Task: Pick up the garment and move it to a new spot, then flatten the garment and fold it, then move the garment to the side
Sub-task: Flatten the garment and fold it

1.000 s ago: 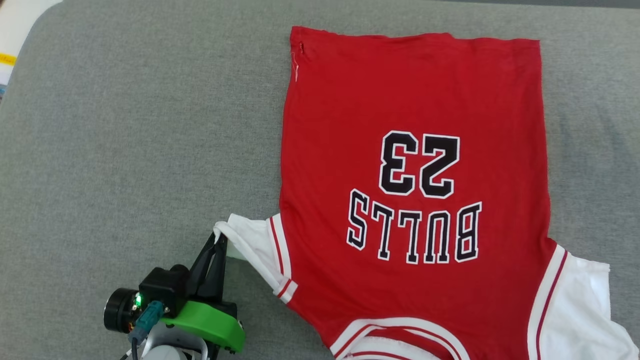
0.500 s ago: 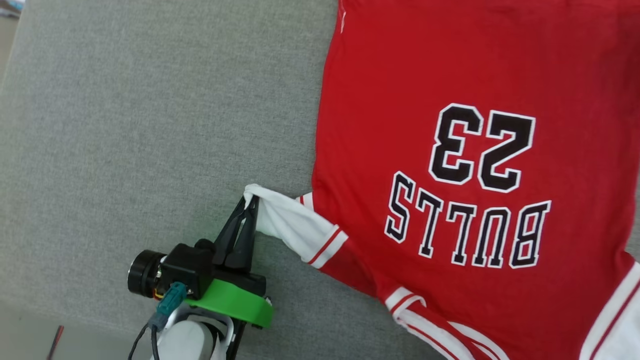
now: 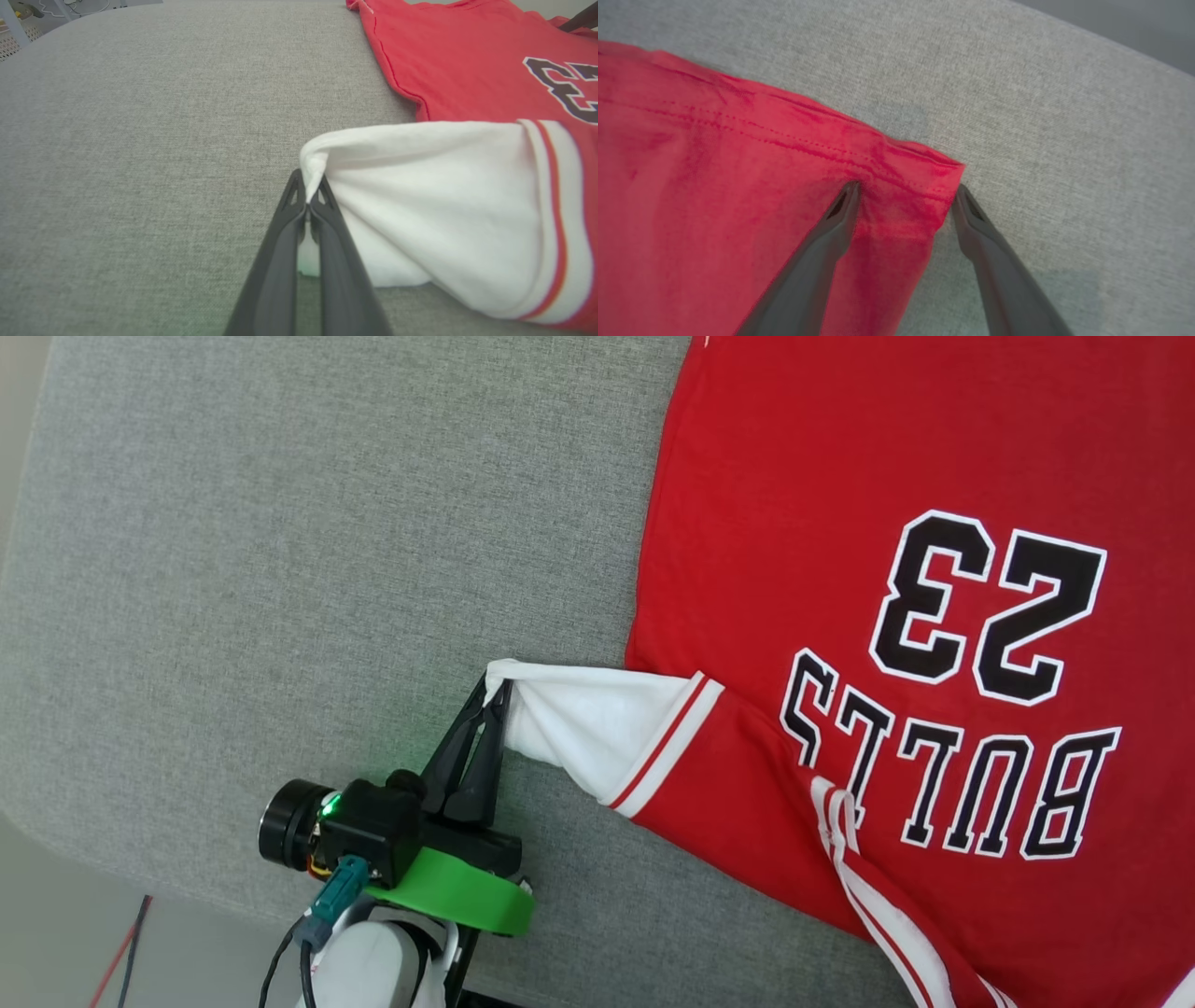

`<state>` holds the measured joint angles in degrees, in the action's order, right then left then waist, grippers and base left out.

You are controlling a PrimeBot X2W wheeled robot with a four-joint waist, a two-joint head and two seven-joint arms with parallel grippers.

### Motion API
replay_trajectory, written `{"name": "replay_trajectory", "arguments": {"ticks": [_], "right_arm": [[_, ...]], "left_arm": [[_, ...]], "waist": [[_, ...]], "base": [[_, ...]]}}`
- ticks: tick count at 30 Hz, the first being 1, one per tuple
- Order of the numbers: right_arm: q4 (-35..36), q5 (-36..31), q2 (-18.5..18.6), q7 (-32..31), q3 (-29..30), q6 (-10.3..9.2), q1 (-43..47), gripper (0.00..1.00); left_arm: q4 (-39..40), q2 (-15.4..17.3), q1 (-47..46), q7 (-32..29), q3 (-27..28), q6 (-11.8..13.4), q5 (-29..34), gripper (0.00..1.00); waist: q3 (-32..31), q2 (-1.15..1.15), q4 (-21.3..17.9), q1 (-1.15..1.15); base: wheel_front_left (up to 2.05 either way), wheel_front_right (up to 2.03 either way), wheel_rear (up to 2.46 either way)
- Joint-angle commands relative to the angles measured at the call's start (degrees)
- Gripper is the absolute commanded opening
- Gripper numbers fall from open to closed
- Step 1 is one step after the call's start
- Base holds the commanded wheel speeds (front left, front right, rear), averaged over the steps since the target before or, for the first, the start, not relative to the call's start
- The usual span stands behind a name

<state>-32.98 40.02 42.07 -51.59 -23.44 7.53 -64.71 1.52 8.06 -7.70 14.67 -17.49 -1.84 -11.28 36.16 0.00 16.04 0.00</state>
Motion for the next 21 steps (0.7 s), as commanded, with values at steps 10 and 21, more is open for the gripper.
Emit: {"name": "replay_trajectory", "arguments": {"ticks": [10, 21], "right_arm": [[-1.18, 1.35, 0.55, 5.47, -3.36, -0.04, 4.02, 0.00], [7.27, 5.88, 7.36, 16.61, -8.78, -0.04, 14.47, 0.00]], "left_arm": [[-1.70, -1.03, 0.31, 0.33, 2.30, -1.55, 1.39, 0.00], [-4.23, -0.17, 5.65, 0.33, 4.25, -2.23, 1.87, 0.00]], "waist": [[-4.90, 0.00, -1.54, 0.00], [-17.21, 0.00, -4.89, 0.00]], "base": [[0.00, 0.00, 0.00], [0.00, 0.00, 0.00]]}}
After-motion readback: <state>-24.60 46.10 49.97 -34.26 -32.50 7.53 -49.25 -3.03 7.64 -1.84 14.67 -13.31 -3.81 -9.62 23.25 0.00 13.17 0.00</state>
